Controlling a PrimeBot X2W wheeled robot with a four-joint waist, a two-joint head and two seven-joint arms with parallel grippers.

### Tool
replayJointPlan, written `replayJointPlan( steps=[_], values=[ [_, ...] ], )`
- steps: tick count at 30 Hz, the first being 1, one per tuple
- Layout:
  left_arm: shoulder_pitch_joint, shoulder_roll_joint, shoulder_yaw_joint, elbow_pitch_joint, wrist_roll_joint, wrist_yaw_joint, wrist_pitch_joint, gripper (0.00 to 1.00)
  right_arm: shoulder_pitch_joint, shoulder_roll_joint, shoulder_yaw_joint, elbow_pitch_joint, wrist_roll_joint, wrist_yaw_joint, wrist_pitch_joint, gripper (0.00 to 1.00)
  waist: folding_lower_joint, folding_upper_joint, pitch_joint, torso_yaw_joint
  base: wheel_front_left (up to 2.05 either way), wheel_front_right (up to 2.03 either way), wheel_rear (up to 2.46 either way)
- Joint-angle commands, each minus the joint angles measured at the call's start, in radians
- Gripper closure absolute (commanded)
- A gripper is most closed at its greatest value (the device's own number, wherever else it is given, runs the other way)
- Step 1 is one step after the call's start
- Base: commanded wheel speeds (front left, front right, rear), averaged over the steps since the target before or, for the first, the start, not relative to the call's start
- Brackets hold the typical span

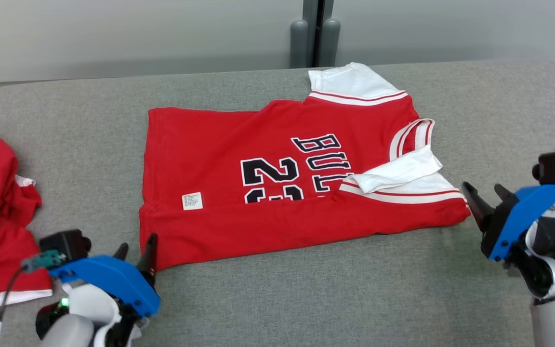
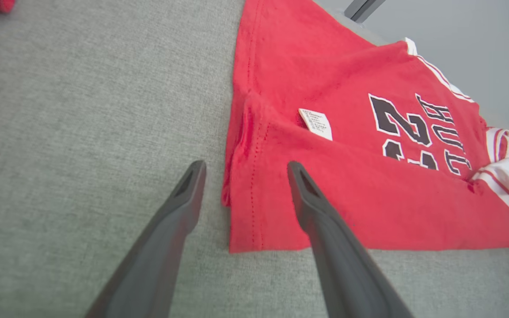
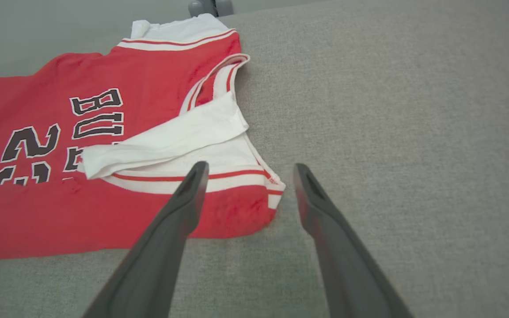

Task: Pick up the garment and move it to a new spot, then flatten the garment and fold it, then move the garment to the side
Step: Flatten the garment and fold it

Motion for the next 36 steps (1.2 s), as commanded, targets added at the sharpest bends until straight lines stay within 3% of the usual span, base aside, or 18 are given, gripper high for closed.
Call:
replayJointPlan(
  steps=[1, 14, 23, 24, 25, 26, 27, 28, 29, 36],
  values=[
    [0.011, -0.007, -0.010, -0.004, 0.019, 0.005, -0.018, 0.00, 0.014, 0.013, -0.017, -0.003, -0.011, 0.001, -0.005, 0.00, 0.0000, 0.0000, 0.004, 0.006, 0.00, 0.00, 0.00],
    [-0.038, -0.059, -0.111, 0.109, 0.151, 0.032, -0.104, 0.00, -0.018, 0.080, -0.136, 0.117, -0.130, 0.001, -0.065, 0.00, 0.0000, 0.0000, 0.038, 0.027, 0.00, 0.00, 0.00],
    [-0.087, -0.081, -0.150, 0.196, 0.186, 0.016, -0.115, 0.00, -0.058, 0.087, -0.100, 0.265, -0.135, 0.001, -0.063, 0.00, 0.0000, 0.0000, 0.064, 0.028, 0.00, 0.00, 0.00],
    [-0.088, -0.085, -0.155, 0.204, 0.182, 0.010, -0.109, 0.00, -0.056, 0.089, -0.088, 0.275, -0.127, 0.001, -0.062, 0.35, 0.0000, 0.0000, 0.065, 0.027, 0.00, 0.00, 0.00],
    [-0.089, -0.088, -0.157, 0.210, 0.179, 0.003, -0.111, 0.00, -0.056, 0.090, -0.080, 0.280, -0.120, 0.001, -0.064, 0.55, 0.0000, 0.0000, 0.065, 0.026, 0.00, 0.00, 0.00],
    [-0.091, -0.090, -0.160, 0.216, 0.179, -0.003, -0.117, 0.17, -0.057, 0.090, -0.074, 0.282, -0.114, 0.001, -0.070, 0.66, 0.0000, 0.0000, 0.065, 0.025, 0.00, 0.00, 0.00],
    [-0.090, -0.094, -0.164, 0.224, 0.175, -0.012, -0.114, 0.45, -0.056, 0.090, -0.069, 0.283, -0.111, 0.001, -0.073, 0.89, 0.0000, 0.0000, 0.064, 0.024, 0.00, 0.00, 0.00],
    [-0.088, -0.098, -0.170, 0.234, 0.172, -0.019, -0.110, 0.78, -0.054, 0.090, -0.065, 0.284, -0.108, 0.001, -0.079, 1.00, 0.0000, 0.0000, 0.062, 0.023, 0.00, 0.00, 0.00],
    [-0.087, -0.102, -0.173, 0.244, 0.169, -0.024, -0.111, 1.00, -0.052, 0.089, -0.060, 0.284, -0.104, 0.001, -0.083, 1.00, 0.0000, 0.0000, 0.059, 0.022, 0.00, 0.00, 0.00],
    [-0.083, -0.111, -0.147, 0.259, 0.150, -0.043, -0.167, 1.00, -0.022, 0.085, -0.061, 0.228, -0.070, 0.001, -0.130, 1.00, 0.0000, 0.0000, 0.022, 0.017, 0.00, 0.00, 0.00]
  ],
)
